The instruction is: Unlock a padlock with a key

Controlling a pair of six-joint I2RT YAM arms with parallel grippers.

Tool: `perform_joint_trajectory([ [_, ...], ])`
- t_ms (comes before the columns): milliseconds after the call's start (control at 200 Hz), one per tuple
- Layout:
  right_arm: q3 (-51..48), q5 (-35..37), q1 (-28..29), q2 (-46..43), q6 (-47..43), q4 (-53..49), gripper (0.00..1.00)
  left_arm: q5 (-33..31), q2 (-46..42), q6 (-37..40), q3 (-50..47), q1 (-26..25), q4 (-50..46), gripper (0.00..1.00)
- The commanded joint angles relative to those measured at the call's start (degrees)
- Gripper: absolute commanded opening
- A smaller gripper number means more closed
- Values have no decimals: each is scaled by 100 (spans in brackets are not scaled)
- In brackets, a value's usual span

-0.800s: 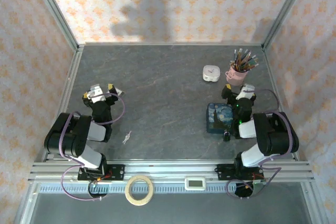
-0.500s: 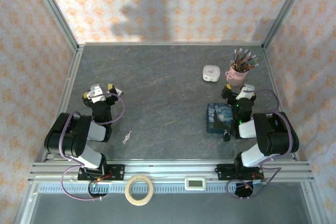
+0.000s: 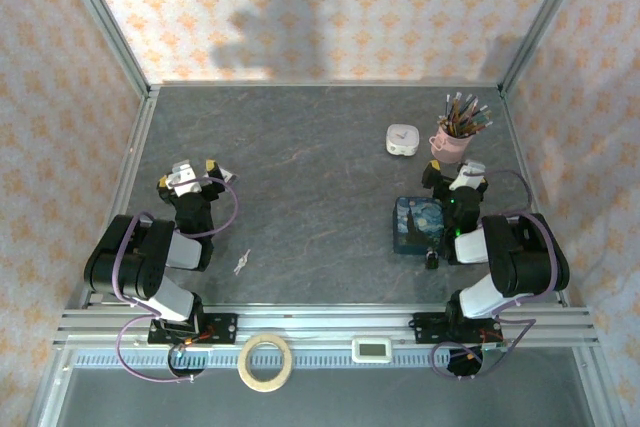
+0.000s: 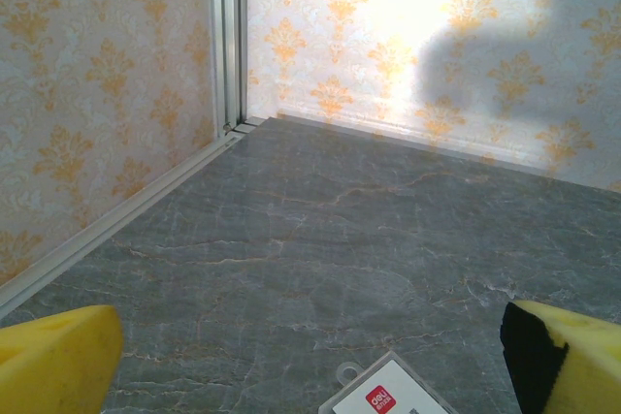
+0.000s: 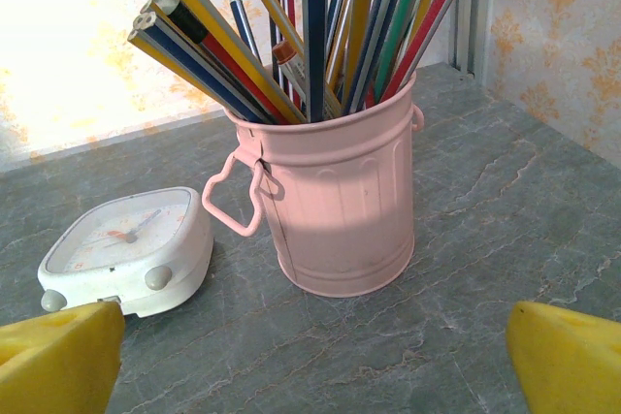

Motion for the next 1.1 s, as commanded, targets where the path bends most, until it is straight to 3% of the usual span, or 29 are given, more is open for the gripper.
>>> perform_joint_trajectory([
  [0,25,10,18,-42,-65,56,100,94,39,11,22,35,124,99],
  [405,78,119,42,-153,-55,-89,100,12,35,11,14,23,151,99],
  [510,301,213,102,-578,-109,-810,100,-108,-182,-55,48,-3,-177,99],
  [611,562,476,154,-1025,25,-1631,100,-228,-107,122,-101,-119,246,99],
  [826,1336,745,174,-1927,1342,-4334,100,-593,-265,459,-530,-443,1170,99],
  [971,1695,630,174,-2499,2057,-6161,100,-740,-1458,579,-104,-666,-670,99],
  [1091,1829,536,174,-2820,2195,-7240,100,-506,-2082,-325,563,-671,-2290,99],
])
